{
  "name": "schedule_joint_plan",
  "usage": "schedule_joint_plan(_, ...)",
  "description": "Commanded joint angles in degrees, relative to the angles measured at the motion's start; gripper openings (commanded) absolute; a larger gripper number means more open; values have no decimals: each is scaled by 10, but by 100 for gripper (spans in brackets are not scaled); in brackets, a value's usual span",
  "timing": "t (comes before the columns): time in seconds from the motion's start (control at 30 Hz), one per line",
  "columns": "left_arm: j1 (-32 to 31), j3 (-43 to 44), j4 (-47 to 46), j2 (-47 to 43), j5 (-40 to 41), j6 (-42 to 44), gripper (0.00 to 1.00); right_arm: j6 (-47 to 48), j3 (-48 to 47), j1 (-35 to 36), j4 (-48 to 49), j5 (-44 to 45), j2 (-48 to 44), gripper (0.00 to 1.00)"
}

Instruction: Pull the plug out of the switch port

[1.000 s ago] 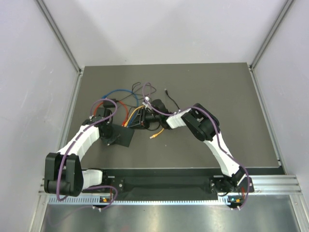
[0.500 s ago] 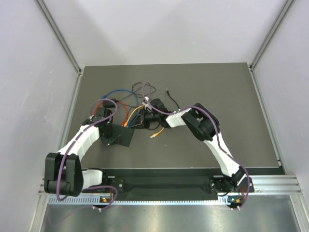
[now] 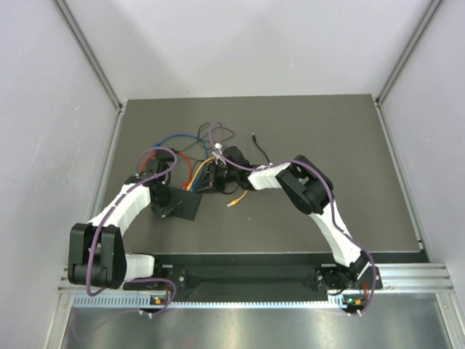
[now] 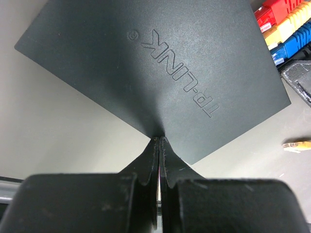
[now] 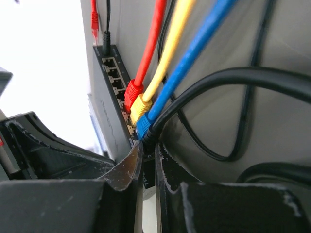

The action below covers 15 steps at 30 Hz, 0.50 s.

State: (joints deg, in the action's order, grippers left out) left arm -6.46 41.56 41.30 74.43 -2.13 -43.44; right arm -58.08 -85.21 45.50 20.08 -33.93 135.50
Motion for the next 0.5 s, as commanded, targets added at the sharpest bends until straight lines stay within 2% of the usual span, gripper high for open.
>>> schedule_joint_plan(0.0,0,-28,-6,34,16,-9,0,-78,32,-12,88,52,-2,0)
schedule_joint_plan(0.1,0,-24,2,40,34,-12,0,-172,36,-16,134,43,13,0)
schedule_joint_plan(0.17,0,-21,4,46,37,-10,0,-176,23,-17,132,47,15,0)
schedule_joint_plan(0.33,0,-16,9,47,40,-6,0,-133,21,-21,73,66,13,0)
schedule_joint_plan(0.43,0,-17,9,48,42,-5,0,-50,3,-19,-10,109,-2,0)
schedule_joint_plan(0.47,0,-17,10,49,42,-6,0,25,-7,-17,-40,126,-6,0)
